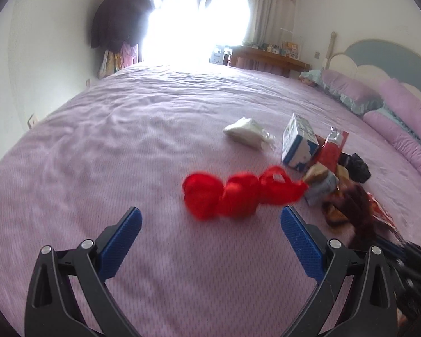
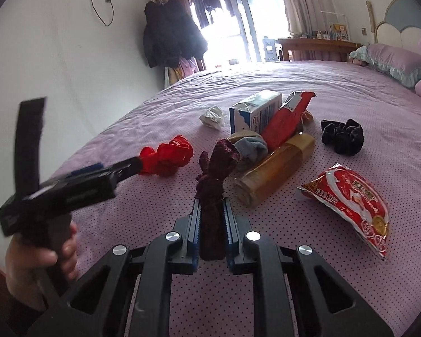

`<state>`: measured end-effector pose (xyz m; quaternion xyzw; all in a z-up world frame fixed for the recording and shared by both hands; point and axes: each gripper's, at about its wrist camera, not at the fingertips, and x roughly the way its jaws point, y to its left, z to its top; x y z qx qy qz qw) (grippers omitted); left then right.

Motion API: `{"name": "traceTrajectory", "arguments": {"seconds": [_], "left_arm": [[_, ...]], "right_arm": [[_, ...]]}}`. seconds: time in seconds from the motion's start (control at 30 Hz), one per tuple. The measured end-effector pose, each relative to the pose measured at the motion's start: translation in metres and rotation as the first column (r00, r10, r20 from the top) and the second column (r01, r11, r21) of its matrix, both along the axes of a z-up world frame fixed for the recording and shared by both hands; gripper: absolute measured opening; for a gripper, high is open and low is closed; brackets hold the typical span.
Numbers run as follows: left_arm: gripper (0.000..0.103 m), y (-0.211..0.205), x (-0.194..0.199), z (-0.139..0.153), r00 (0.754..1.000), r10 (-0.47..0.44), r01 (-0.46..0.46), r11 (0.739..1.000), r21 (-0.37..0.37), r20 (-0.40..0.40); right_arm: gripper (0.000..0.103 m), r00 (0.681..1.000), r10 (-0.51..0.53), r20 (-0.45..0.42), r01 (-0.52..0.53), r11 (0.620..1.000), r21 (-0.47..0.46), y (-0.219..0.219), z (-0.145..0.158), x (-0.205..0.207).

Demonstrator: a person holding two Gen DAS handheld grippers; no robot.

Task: Collect trash
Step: 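Grasp the red cloth with the left gripper while the right gripper grasps the dark red scarf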

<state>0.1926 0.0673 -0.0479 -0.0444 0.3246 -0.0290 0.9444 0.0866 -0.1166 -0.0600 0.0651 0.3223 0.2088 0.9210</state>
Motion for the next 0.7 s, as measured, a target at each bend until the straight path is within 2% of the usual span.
{"name": "traceTrajectory", "arguments": {"seconds": [0.13,0.23,0.37,0.43,0.47,0.53,0.7], "left_arm": [[0.099,-0.014,0.026,-0.002,0.992,-0.123,0.124,0.992,0.012,-0.037],[0.099,-0.026,0.046,-0.009,0.983,-0.162,0.167,0.984,0.06,-0.082],[0.098,-0.035,0.067,-0.022,0.976,-0.162,0.181,0.976,0.123,-0.147],[0.074,-0.037,0.074,-0.03,0.969,-0.156,0.182,0.975,0.129,-0.191],[0.071,-0.036,0.075,-0.031,0.97,-0.143,0.171,0.976,0.134,-0.197],[0.052,-0.03,0.071,-0.027,0.972,-0.147,0.168,0.98,0.107,-0.182],[0.042,-0.017,0.058,-0.022,0.975,-0.158,0.161,0.987,0.009,-0.154]], "right_arm": [[0.014,1.0,0.003,-0.003,-0.003,1.0,0.022,-0.006,0.004,-0.002],[0.014,1.0,-0.005,-0.005,0.005,1.0,0.031,-0.01,0.006,-0.003],[0.014,1.0,-0.011,-0.007,0.012,0.999,0.034,-0.014,0.007,-0.003],[0.014,1.0,-0.012,-0.004,0.012,0.999,0.038,-0.016,0.009,-0.004],[0.014,1.0,-0.015,0.001,0.015,0.999,0.039,-0.018,0.011,-0.005],[0.014,1.0,-0.016,0.007,0.016,0.999,0.041,-0.019,0.012,-0.007],[0.014,1.0,-0.01,0.011,0.01,0.999,0.037,-0.02,0.013,-0.011]]}}
